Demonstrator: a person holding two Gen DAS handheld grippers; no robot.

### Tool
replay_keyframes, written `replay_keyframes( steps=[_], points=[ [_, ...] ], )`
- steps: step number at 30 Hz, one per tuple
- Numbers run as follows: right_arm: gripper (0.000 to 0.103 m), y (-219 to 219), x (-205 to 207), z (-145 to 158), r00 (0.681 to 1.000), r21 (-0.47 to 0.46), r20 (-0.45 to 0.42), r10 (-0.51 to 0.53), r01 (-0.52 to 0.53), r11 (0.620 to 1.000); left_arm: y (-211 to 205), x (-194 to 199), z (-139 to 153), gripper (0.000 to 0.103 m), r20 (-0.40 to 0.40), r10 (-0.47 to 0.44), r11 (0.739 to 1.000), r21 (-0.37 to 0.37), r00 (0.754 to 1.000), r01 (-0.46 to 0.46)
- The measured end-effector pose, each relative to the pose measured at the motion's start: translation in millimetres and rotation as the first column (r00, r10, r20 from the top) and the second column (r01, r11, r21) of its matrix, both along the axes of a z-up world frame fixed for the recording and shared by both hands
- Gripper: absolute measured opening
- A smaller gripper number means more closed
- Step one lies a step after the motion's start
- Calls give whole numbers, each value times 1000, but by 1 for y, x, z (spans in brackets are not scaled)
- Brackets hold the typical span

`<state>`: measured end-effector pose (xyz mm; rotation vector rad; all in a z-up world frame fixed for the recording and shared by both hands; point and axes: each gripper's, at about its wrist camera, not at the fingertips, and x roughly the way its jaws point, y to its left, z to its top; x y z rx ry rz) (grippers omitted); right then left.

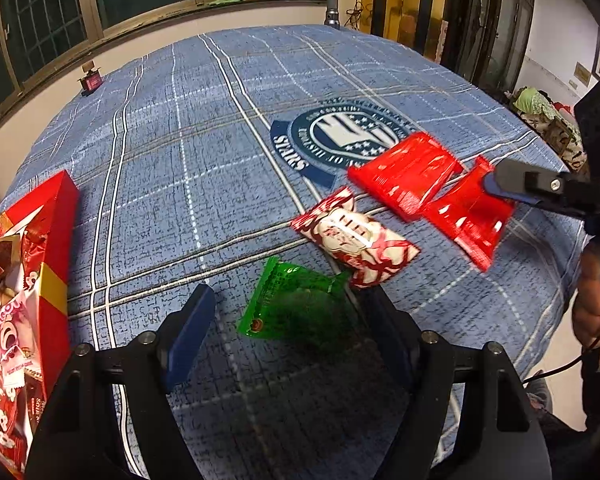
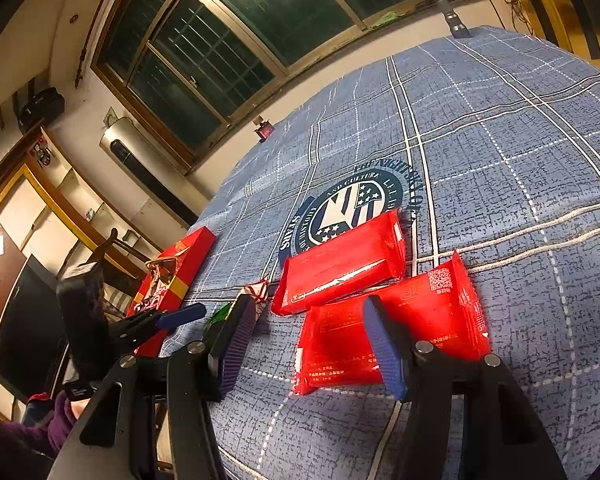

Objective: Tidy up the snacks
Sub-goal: 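Grasp the green packet with the left tool while the right holds the white-and-red packet, then carry the green packet toward the tray with the left tool while the right holds its packet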

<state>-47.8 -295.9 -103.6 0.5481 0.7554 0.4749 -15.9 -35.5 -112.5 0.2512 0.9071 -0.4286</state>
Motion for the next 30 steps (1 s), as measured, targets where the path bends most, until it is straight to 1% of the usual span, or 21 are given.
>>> replay_keyframes(
  steps=[2,3,5,6,12,15,19,22,24,27,30],
  points=[
    [59,3,0,0,1000,-3,-1,7,-7,1000,4,1,-1,63,4,-2,1000,-25,1000,2],
    [59,5,0,0,1000,-7,-2,11,-11,1000,5,1,-1,59,13,-3,1000,-21,1000,4],
    [59,12,1,1,1000,-15,-4,30,-30,999,8,1,0,49,18,-2,1000,-27,1000,2],
    [59,17,2,2,999,-13,-6,47,-47,999,11,2,0,43,23,3,1000,-30,1000,-3],
    [60,54,11,4,993,-6,-30,117,-117,993,23,-6,0,42,34,21,999,-43,999,-20],
    [60,78,19,4,990,-41,-44,134,-136,990,29,-10,0,42,36,38,998,-45,999,-36],
    [60,105,27,5,990,-113,-69,124,-131,985,36,-18,0,42,40,58,997,-46,998,-56],
    [60,119,34,3,991,-172,-95,92,-108,979,37,-22,0,42,44,59,997,-51,997,-56],
    [60,130,39,0,992,-248,-116,55,-83,965,37,-22,0,42,45,56,997,-52,997,-54],
    [58,139,41,1,993,-307,-113,33,-66,950,37,-22,-1,42,45,58,997,-51,997,-56],
    [56,151,45,2,993,-396,-119,27,-72,915,34,-22,-1,42,46,58,998,-39,997,-57]
  ],
)
